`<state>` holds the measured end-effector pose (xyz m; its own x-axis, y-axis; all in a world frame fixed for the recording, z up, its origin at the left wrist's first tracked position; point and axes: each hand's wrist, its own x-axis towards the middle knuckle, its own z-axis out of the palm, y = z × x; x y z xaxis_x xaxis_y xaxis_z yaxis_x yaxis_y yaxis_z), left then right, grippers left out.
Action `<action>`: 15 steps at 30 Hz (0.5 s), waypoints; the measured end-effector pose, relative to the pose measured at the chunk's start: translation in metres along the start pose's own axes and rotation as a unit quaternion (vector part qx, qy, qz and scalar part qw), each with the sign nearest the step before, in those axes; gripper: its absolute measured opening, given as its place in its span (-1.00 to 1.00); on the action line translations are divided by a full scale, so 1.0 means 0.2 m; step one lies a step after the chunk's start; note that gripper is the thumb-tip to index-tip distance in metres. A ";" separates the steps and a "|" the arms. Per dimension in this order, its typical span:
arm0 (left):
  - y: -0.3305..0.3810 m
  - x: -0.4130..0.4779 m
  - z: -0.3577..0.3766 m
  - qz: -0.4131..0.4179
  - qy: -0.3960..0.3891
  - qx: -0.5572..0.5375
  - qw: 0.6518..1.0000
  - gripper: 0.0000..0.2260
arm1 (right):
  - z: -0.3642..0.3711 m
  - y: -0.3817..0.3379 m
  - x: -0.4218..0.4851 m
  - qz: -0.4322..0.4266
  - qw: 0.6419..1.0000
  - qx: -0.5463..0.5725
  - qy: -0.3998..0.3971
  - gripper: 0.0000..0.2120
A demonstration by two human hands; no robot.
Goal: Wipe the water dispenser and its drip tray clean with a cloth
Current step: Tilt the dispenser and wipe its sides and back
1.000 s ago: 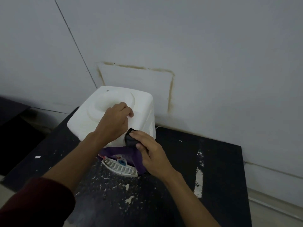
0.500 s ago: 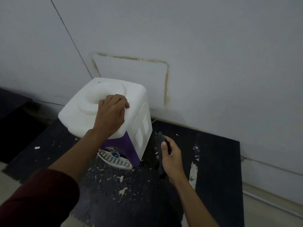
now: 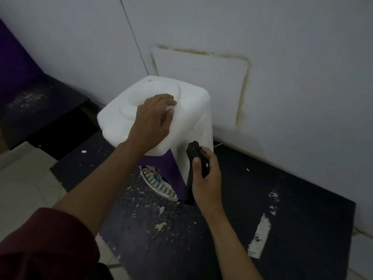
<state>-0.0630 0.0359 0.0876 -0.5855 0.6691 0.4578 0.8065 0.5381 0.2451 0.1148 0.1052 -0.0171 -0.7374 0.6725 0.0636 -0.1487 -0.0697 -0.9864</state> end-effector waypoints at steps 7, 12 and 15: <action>0.00 0.01 -0.01 -0.005 0.015 -0.045 0.999 -0.76 | 0.21 0.11 -0.10 -0.142 0.990 -0.005 0.011 -0.62; 0.00 0.00 -0.02 0.005 0.023 -0.057 0.998 -0.77 | 0.31 0.18 -0.10 -0.242 0.969 -0.039 0.012 -0.58; 0.00 0.00 -0.02 0.013 0.019 -0.048 0.999 -0.77 | 0.37 0.24 -0.08 -0.299 0.950 -0.090 0.018 -0.53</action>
<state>-0.0632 0.0340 0.0906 -0.5618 0.6612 0.4971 0.8268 0.4682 0.3117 0.0716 0.0368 -0.0550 -0.5330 0.5769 0.6189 -0.4170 0.4574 -0.7854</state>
